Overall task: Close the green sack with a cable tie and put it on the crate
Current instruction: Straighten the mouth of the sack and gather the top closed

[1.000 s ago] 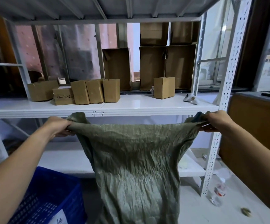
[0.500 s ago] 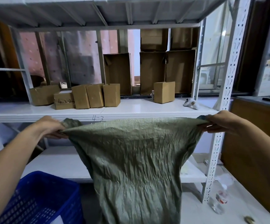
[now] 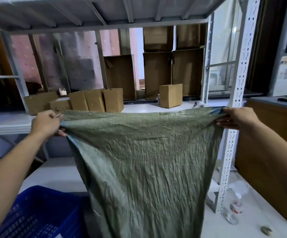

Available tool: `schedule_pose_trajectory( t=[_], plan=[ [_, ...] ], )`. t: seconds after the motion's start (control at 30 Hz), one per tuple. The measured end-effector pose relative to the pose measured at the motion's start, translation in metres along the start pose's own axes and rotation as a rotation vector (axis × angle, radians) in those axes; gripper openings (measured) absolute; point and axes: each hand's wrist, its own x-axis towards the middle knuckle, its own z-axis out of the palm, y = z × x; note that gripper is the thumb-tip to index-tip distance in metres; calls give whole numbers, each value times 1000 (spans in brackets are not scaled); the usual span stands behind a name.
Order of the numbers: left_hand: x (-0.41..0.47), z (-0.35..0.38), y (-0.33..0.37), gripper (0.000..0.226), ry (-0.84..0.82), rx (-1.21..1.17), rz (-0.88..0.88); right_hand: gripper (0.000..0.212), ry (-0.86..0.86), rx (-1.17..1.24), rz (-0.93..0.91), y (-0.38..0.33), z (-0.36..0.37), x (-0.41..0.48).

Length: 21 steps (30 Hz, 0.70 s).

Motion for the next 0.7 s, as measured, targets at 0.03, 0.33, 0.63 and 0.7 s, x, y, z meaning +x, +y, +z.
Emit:
schedule_pose_trajectory(
  t=[0.03, 0.33, 0.63, 0.7],
  plan=[
    [1, 2, 2, 33, 4, -24, 1, 22, -5, 14, -1, 0, 0, 1],
    [3, 8, 2, 18, 47, -158, -98, 14, -126, 171, 38, -3, -3, 10],
    [1, 6, 4, 38, -179, -388, -206, 21, -200, 169, 52, 0, -7, 16],
    [4, 5, 0, 38, -219, -391, -190, 20, -243, 124, 35, 3, -6, 13]
  ],
)
